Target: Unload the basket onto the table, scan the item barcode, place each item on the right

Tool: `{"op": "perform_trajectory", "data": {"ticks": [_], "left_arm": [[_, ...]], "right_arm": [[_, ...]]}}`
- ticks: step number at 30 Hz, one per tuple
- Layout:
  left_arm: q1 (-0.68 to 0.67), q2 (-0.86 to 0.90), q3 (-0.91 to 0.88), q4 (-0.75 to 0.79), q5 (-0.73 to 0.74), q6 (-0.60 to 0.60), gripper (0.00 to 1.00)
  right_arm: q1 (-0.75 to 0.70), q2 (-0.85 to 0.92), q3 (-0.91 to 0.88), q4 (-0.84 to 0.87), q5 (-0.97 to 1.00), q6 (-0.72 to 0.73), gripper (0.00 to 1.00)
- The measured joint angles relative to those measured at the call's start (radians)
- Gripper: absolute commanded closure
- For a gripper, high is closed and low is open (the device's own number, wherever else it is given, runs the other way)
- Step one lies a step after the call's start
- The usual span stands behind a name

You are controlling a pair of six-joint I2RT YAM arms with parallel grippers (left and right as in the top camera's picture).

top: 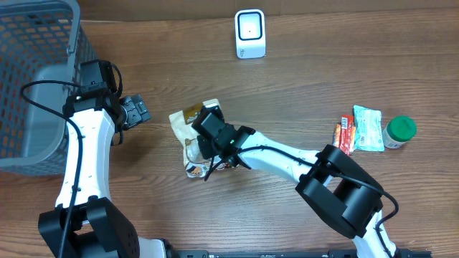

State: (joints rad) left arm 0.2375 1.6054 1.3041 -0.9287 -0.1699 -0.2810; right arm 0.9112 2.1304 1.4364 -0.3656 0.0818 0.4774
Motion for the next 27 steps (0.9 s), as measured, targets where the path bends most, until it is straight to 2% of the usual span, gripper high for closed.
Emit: {"op": "perform_trajectory", "data": {"ticks": [9,22,27], "left_arm": [[0.000,0.000,0.000,0.000,0.000,0.000,0.00],[0.000,0.000,0.000,0.000,0.000,0.000,0.00],[0.000,0.000,0.000,0.000,0.000,0.000,0.00]], "right_arm": [[-0.084,-0.058,0.000,-0.229,0.024,0.018,0.96],[-0.172,-0.109,0.000,-0.500,0.045,0.019,0.87],[-0.192,-0.199,0.001,-0.581,0.069,0.011,0.81]]}}
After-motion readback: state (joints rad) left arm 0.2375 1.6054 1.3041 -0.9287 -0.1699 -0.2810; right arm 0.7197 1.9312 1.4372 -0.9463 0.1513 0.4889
